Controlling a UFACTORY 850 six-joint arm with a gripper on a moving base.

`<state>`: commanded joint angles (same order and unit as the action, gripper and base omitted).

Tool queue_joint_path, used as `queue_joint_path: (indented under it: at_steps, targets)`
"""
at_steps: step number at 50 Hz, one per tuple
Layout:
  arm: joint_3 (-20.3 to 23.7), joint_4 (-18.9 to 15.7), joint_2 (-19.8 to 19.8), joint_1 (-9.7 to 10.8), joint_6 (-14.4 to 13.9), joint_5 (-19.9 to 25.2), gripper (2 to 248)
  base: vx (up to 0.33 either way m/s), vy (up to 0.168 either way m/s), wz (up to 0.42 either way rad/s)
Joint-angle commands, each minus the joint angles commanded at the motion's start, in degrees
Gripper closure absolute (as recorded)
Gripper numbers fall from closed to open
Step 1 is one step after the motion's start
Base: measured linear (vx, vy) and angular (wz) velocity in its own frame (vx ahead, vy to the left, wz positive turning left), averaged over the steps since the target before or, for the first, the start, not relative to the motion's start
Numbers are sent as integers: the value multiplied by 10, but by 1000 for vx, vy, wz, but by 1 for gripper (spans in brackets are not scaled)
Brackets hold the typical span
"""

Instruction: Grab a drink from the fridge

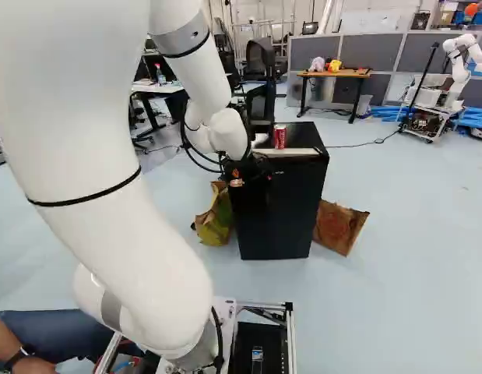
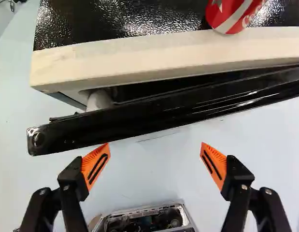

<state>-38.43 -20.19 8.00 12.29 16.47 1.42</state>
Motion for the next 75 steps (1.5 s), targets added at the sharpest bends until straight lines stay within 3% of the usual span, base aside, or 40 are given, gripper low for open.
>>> queue_joint_path:
  at_steps: [48,75]
  targets:
    - [-38,0,33,-21,0,0,3,0,0,0]
    - [-41,0,36,-23,0,6,3,0,0,0]
